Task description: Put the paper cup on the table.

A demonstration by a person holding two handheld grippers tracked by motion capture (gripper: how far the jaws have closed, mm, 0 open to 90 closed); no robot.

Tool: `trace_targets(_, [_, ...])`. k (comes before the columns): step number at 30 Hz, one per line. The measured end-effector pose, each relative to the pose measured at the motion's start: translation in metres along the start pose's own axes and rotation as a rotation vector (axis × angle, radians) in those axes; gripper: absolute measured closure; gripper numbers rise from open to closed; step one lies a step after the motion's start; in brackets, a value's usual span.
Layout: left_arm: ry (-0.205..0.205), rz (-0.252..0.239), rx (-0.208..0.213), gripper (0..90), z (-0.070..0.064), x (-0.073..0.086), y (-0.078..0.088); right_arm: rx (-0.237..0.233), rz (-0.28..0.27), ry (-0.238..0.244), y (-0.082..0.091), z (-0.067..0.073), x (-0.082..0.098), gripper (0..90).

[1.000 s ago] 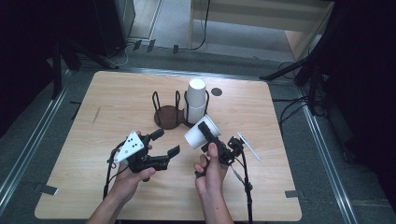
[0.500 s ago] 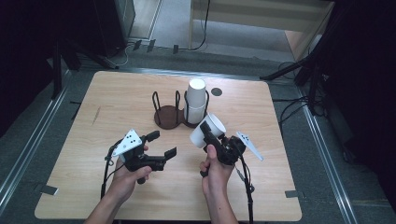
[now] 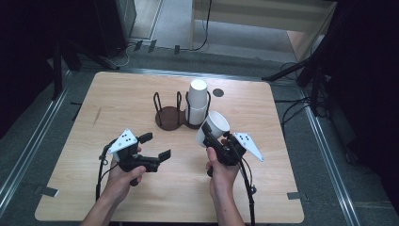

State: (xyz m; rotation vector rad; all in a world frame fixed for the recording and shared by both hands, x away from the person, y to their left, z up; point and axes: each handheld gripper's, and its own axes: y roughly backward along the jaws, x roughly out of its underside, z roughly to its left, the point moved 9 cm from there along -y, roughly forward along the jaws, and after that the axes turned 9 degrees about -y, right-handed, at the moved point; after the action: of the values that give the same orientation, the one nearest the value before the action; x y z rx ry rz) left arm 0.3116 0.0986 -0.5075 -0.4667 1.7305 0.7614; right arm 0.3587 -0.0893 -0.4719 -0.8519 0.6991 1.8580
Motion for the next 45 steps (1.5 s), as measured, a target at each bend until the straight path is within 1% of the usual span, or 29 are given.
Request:
trace_targets(2, [-0.007, 0.003, 0.001, 0.0, 0.002, 0.002, 0.002, 0.007, -0.001, 0.016, 0.000, -0.001, 0.000, 29.1])
trace_targets(8, [0.004, 0.019, 0.004, 0.0, 0.006, 0.006, 0.004, 0.023, -0.013, 0.048, 0.000, -0.006, -0.003, 28.3])
trace_targets(10, [0.008, 0.024, -0.006, 0.0, 0.008, 0.008, 0.005, 0.030, -0.017, 0.056, 0.001, -0.008, -0.004, 28.3])
trace_targets(11, [0.007, 0.025, -0.004, 0.0, 0.009, 0.009, 0.006, 0.034, -0.020, 0.060, 0.001, -0.009, -0.005, 28.3])
trace_targets(14, [0.005, 0.035, -0.013, 0.0, 0.011, 0.012, 0.009, 0.032, -0.037, 0.082, 0.001, -0.011, -0.007, 28.2])
trace_targets(17, [0.008, 0.043, -0.021, 0.0, 0.015, 0.017, 0.013, 0.036, -0.039, 0.097, 0.002, -0.014, -0.009, 28.3])
trace_targets(19, [0.014, 0.043, -0.026, 0.0, 0.017, 0.019, 0.016, 0.040, -0.043, 0.098, 0.003, -0.015, -0.011, 28.2])
trace_targets(22, [0.023, 0.043, -0.041, 0.0, 0.022, 0.024, 0.022, 0.042, -0.050, 0.113, 0.003, -0.018, -0.013, 28.3])
trace_targets(26, [0.041, 0.038, -0.062, 0.0, 0.028, 0.031, 0.028, 0.058, -0.055, 0.152, 0.002, -0.022, -0.015, 27.9])
trace_targets(31, [0.047, 0.037, -0.088, 0.0, 0.038, 0.036, 0.036, 0.069, -0.067, 0.190, 0.001, -0.028, -0.019, 27.9])
trace_targets(34, [0.054, 0.034, -0.108, 0.0, 0.044, 0.040, 0.042, 0.079, -0.076, 0.199, 0.000, -0.032, -0.022, 27.9])
trace_targets(38, [0.063, 0.035, -0.122, 0.0, 0.049, 0.046, 0.049, 0.086, -0.089, 0.216, -0.002, -0.039, -0.026, 28.0])
trace_targets(42, [0.066, 0.046, -0.138, 0.0, 0.053, 0.052, 0.055, 0.107, -0.103, 0.246, -0.004, -0.047, -0.030, 28.0])
trace_targets(45, [0.072, 0.056, -0.152, 0.0, 0.058, 0.057, 0.061, 0.117, -0.110, 0.250, -0.005, -0.053, -0.033, 28.0])
